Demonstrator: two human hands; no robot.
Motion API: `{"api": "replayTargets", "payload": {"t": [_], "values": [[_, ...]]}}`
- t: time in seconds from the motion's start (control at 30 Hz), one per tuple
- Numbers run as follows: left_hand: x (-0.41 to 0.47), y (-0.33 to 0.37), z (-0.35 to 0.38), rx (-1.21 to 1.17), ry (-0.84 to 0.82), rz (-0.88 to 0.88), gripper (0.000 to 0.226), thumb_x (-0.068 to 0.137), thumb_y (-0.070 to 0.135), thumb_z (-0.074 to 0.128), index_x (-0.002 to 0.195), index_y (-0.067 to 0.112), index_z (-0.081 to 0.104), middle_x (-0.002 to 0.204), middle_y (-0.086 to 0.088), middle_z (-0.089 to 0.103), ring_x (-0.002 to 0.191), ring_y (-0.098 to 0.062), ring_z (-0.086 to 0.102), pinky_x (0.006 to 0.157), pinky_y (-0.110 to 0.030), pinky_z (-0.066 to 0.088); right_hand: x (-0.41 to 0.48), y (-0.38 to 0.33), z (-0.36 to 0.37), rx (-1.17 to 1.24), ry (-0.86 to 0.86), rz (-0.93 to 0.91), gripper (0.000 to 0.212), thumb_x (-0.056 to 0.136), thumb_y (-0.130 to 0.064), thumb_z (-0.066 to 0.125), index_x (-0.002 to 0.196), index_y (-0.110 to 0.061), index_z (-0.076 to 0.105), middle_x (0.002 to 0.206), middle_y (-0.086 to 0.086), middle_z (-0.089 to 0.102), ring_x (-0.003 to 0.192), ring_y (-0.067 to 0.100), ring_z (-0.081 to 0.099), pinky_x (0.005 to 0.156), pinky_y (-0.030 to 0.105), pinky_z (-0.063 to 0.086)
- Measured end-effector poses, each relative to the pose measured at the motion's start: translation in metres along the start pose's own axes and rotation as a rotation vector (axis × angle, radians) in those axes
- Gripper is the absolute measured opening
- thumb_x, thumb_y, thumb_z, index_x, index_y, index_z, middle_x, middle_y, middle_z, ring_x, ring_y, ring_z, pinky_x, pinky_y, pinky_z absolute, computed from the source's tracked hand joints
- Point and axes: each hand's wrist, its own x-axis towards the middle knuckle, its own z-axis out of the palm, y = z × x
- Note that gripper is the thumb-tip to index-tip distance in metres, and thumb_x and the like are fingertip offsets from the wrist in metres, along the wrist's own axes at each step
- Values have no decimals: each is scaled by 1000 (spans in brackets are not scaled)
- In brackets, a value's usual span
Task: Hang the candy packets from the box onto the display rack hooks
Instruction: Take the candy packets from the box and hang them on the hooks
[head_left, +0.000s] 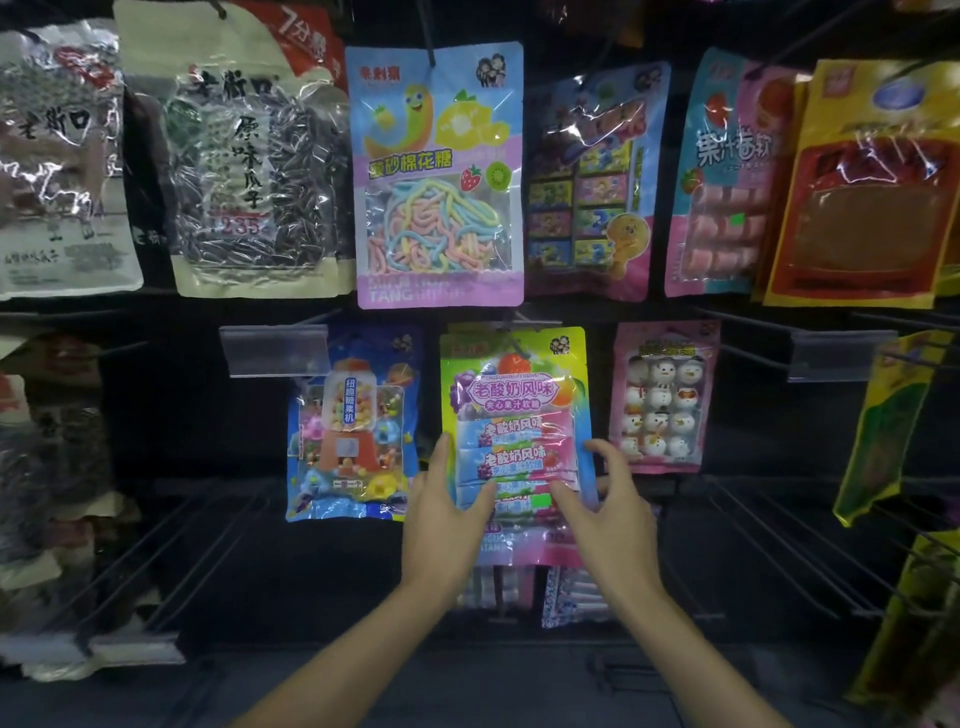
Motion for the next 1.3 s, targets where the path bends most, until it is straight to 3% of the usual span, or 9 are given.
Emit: {"api": "replayTargets", "payload": {"t": [0.13,0.2,0.3,0.5,0.63,0.77,1.0,1.17,1.3], "values": [[34,-3,12,98,-50,-29,89,86,70,62,161,45,20,150,0,55,129,-20,59,101,-45,56,24,-2,13,-97,10,-44,59,101,-37,69,154,-35,44,93,-18,65,75,11,68,65,34,54],[48,-3,17,145,-48,-58,86,93,61,65,163,42,17,150,-5,51,123,-23,59,93,-37,52,38,0,23,-141,19,-59,60,102,-37,67,156,-33,43,111,-18,64,80,3,63,74,33,50],[66,-5,27,189,-55,-123,87,97,54,66,164,41,12,152,-12,44,118,-29,59,83,-35,43,57,6,38,-208,18,-16,61,103,-37,65,158,-33,40,126,-5,69,105,20,68,87,39,55],[93,-14,41,211,-54,-137,86,98,46,68,164,40,13,149,-13,42,117,-35,61,86,-39,48,91,18,63,-329,-10,30,69,104,-37,63,165,-28,31,125,10,72,103,31,72,88,45,60],[109,-25,48,237,-56,-129,90,98,49,68,165,32,12,160,-16,36,134,-38,54,102,-48,48,105,29,80,-324,-9,59,79,94,-49,72,159,-44,27,112,3,73,94,28,73,80,46,63],[117,-38,59,312,-52,-65,86,98,50,63,164,24,14,144,-18,48,123,-41,59,90,-47,52,114,40,95,-348,-16,84,86,96,-49,67,165,-40,16,111,10,69,97,32,71,82,44,60],[127,-54,77,153,33,-57,90,100,42,64,165,20,6,151,-17,50,125,-40,59,88,-47,53,120,49,122,-267,70,105,100,96,-47,72,167,-29,4,149,16,51,117,39,66,91,47,57],[132,-60,83,61,97,-88,81,103,40,61,164,14,15,160,-17,40,140,-37,48,103,-49,48,127,56,128,-273,72,111,103,97,-40,73,168,-26,-1,154,16,46,122,39,64,95,48,56],[136,-60,82,32,151,-82,65,103,32,63,157,14,30,155,-15,41,135,-37,51,97,-47,48,132,61,128,-225,77,121,97,99,-32,72,168,-26,4,151,14,50,125,37,62,100,48,54]]}}
